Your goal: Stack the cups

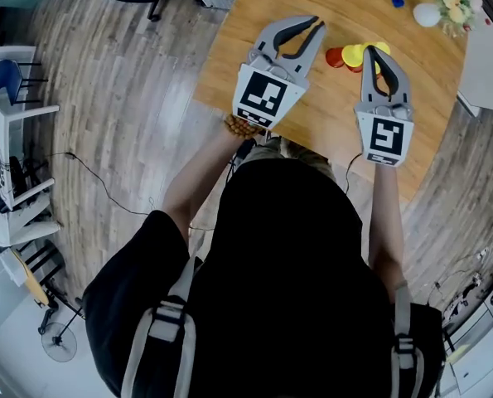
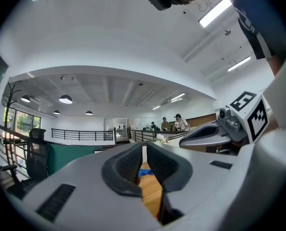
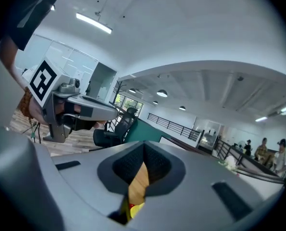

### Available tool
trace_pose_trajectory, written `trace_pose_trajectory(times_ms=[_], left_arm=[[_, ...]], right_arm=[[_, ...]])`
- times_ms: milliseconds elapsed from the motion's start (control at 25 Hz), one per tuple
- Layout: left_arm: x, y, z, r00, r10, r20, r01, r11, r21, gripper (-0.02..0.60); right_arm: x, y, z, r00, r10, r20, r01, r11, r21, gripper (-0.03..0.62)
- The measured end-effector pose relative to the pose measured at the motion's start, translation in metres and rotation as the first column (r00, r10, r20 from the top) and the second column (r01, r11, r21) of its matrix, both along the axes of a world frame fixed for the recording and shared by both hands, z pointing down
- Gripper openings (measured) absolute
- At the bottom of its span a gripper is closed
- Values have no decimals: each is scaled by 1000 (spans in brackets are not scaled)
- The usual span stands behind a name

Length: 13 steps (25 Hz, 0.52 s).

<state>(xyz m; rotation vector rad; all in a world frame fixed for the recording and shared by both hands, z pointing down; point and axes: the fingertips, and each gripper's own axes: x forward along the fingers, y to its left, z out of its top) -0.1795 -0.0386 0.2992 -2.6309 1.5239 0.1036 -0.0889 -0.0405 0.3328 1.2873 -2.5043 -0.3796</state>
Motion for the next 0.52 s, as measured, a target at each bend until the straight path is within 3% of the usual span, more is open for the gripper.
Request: trace_pose_trajectory(times_ms=[280, 520], left_arm=[[2, 6, 10, 998, 65, 1, -65, 998, -27, 34], [14, -4, 21, 998, 70, 8, -70, 997, -34, 34]], right_arm=[[8, -2, 0, 996, 88, -4, -88, 996, -2, 5], [48, -12, 21, 986, 166, -13, -167, 984, -63, 3]])
